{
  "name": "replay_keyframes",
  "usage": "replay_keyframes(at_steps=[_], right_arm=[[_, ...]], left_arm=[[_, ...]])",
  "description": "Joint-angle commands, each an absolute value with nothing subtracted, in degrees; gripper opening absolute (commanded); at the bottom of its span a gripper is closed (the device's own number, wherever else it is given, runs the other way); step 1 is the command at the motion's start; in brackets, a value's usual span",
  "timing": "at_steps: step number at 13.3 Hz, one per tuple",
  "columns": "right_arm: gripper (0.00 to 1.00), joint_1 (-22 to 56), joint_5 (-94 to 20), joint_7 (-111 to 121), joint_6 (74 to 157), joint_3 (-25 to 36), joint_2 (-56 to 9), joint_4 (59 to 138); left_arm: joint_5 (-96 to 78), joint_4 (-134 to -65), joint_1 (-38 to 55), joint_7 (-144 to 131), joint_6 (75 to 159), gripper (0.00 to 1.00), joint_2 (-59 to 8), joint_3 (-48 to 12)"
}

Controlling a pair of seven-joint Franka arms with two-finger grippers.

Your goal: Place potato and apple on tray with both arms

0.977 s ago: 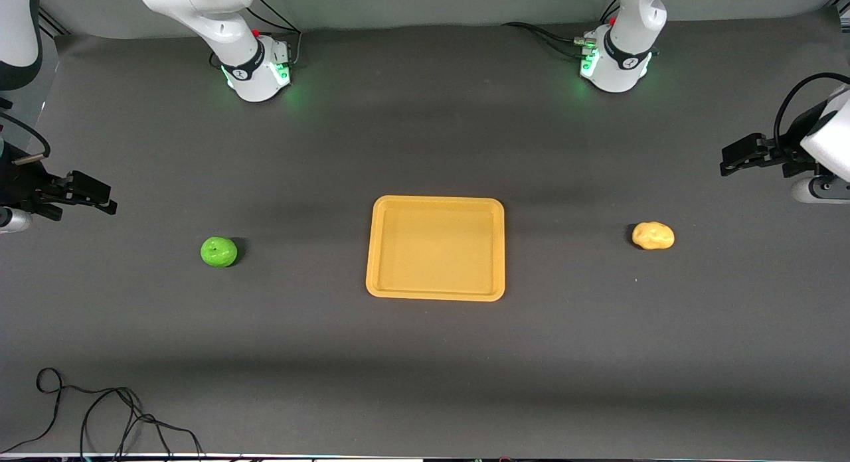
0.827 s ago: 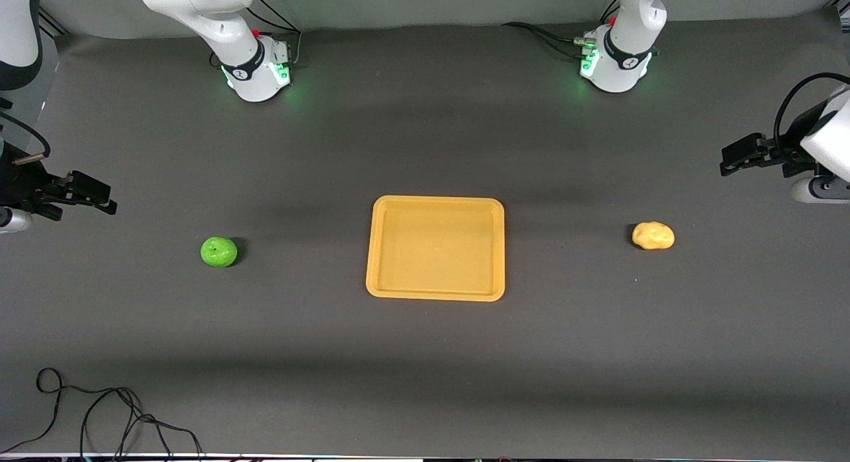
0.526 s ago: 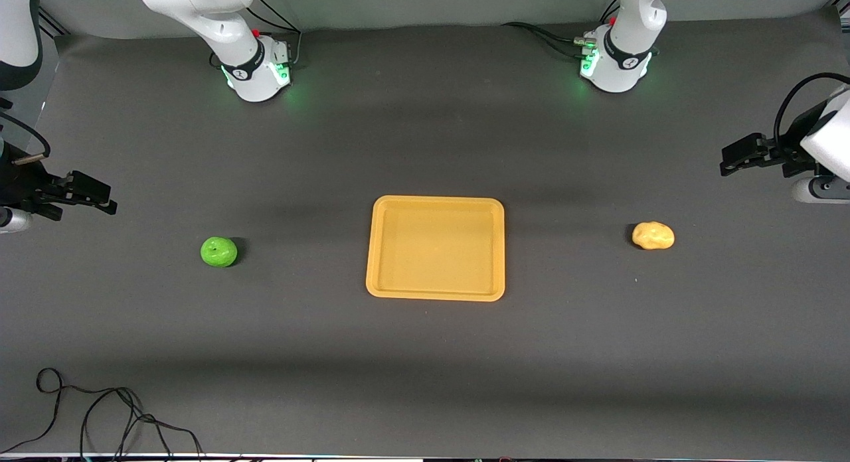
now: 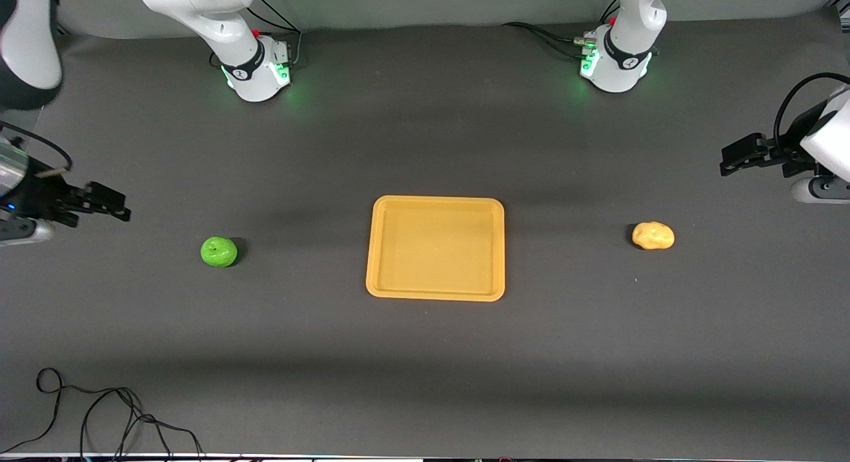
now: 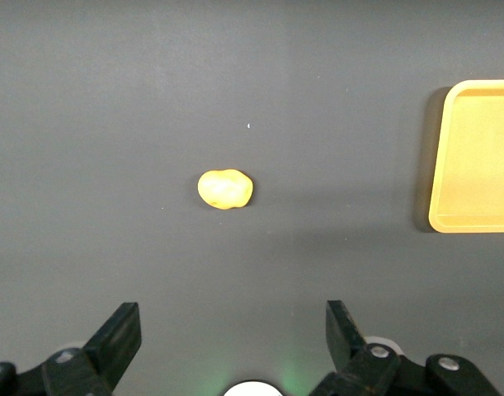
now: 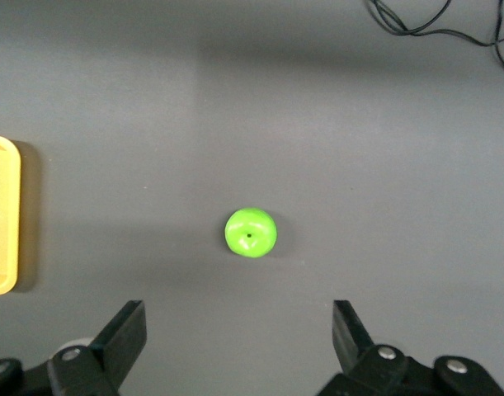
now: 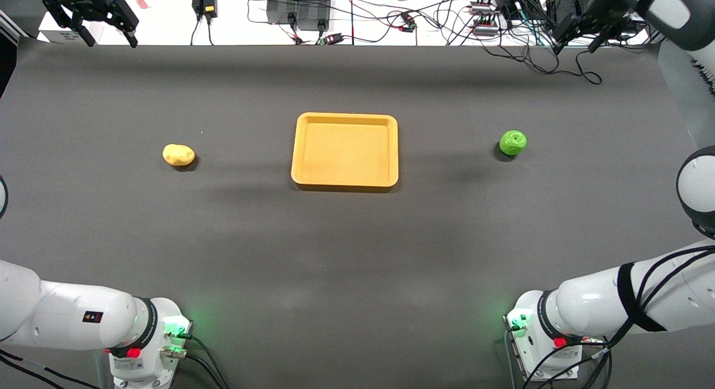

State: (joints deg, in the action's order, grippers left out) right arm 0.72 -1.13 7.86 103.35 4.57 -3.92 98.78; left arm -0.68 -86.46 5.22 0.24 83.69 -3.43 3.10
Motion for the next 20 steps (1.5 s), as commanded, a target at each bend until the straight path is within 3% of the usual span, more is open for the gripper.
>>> replay_keyframes(at_steps=[1,6,10,20], right_arm=[[1.00,0.79,-0.44,8.44,113.60,4.31,-2.81,108.77],[1.00,1.32,-0.44,8.44,138.03,4.22,-6.05,125.83],[1.00,1.49,-0.44,8.96,148.86,4.22,-14.40,127.70],[1.00,1.93,-0.53,8.88,156.79,4.04,-18.98,132.27]], left_arm=[[-0.26,-85.43,6.24,0.35,83.32,1.00,-3.78,3.78],[-0.26,-85.52,6.15,0.35,83.41,1.00,-3.96,3.78],[-0.35,-85.52,6.15,0.35,83.50,1.00,-3.96,3.87],[-0.44,-85.52,6.15,0.35,83.50,1.00,-3.96,3.78]])
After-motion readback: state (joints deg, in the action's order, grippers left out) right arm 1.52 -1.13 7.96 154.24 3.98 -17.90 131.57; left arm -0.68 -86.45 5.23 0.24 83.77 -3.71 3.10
